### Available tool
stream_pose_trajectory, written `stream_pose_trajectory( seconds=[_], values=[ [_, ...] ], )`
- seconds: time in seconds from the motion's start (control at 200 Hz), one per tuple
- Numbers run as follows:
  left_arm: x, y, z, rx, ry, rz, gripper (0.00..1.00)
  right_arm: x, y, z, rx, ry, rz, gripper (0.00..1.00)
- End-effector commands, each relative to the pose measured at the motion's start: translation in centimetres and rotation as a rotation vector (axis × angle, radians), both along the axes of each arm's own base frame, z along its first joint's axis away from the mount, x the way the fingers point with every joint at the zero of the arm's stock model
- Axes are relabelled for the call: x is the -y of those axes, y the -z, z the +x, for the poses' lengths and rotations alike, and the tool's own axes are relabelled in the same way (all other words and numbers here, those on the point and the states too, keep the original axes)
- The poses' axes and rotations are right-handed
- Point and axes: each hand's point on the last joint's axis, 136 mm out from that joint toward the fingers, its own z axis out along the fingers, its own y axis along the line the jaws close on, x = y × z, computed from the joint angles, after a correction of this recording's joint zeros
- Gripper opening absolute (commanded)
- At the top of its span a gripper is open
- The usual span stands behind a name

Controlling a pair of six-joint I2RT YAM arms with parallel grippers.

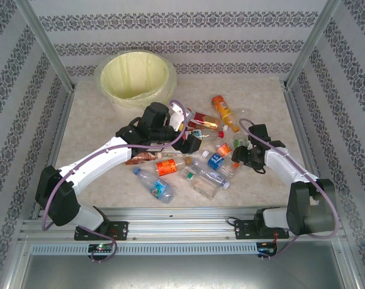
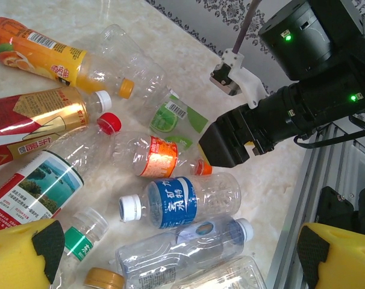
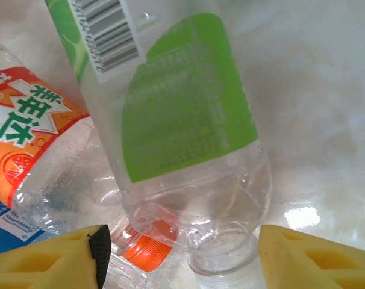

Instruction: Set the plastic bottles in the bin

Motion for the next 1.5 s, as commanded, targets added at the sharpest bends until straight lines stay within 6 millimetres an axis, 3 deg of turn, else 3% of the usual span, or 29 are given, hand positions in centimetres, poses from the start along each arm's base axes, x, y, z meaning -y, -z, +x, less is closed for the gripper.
stream_pose_trajectory(
  seconds=[0.0, 0.235, 0.565, 0.929, 1.094, 1.214, 1.494],
  values=[
    [0.3, -0.2, -0.5, 0.028, 0.023, 0.006, 1.00, 0.2, 0.6, -1.3, -0.048, -0.019, -0.048, 0.65],
    [0.3, -0.3, -0.6, 0.028, 0.025, 0.006, 1.00, 0.4, 1.6, -2.4, -0.098, -0.027, -0.095, 0.55],
    [0.3, -0.3, -0.6, 0.027, 0.026, 0.005, 1.00, 0.4, 2.7, -2.6, -0.145, -0.009, -0.093, 0.52],
    [0.5, -0.3, -0.4, -0.021, 0.003, -0.003, 1.00, 0.6, 1.9, -2.6, -0.113, -0.005, -0.105, 0.36],
    [0.3, -0.6, -0.1, -0.036, -0.032, -0.016, 1.00, 0.3, 0.0, -2.3, -0.050, -0.020, -0.090, 0.33],
    [0.4, -1.1, 0.2, -0.075, -0.063, -0.034, 1.00, -0.6, -2.5, -1.9, 0.038, -0.045, -0.048, 0.33],
    [0.8, -2.7, 0.4, -0.174, -0.117, -0.118, 1.00, -6.2, -11.3, -0.7, 0.329, -0.193, 0.188, 0.32]
  ],
)
